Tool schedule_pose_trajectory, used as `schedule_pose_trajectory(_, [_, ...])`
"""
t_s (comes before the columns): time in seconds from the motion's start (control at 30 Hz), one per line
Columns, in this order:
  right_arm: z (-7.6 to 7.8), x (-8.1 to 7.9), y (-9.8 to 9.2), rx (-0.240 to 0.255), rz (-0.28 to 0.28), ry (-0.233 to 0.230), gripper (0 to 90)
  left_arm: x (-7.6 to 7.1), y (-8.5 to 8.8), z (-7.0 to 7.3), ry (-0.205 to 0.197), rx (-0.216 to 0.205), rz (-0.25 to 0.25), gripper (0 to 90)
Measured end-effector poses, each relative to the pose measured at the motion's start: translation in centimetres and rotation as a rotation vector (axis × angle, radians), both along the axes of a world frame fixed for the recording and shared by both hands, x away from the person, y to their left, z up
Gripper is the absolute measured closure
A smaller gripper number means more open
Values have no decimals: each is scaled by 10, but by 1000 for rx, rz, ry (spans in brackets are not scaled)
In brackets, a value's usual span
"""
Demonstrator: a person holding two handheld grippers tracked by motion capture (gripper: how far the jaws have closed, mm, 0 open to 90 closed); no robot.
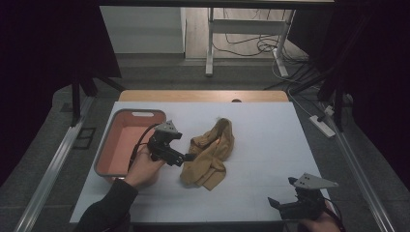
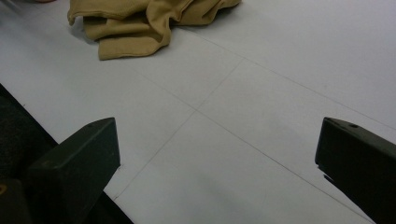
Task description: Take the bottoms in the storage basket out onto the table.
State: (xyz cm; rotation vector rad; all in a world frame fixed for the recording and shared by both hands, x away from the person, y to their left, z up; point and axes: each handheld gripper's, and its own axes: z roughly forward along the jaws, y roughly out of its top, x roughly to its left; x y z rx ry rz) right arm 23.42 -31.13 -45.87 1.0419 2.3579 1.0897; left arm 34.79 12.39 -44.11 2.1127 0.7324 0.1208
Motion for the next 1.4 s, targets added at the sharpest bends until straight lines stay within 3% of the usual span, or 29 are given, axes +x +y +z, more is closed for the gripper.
schedule_pose_trajectory(0.23, [0, 0, 0, -1, 0, 0, 1, -4, 3, 0, -1, 13, 4, 0])
schedule_pose_trajectory(1.4, [0, 0, 0, -3, -1, 4, 1, -19, 39, 1, 21, -73, 48, 0])
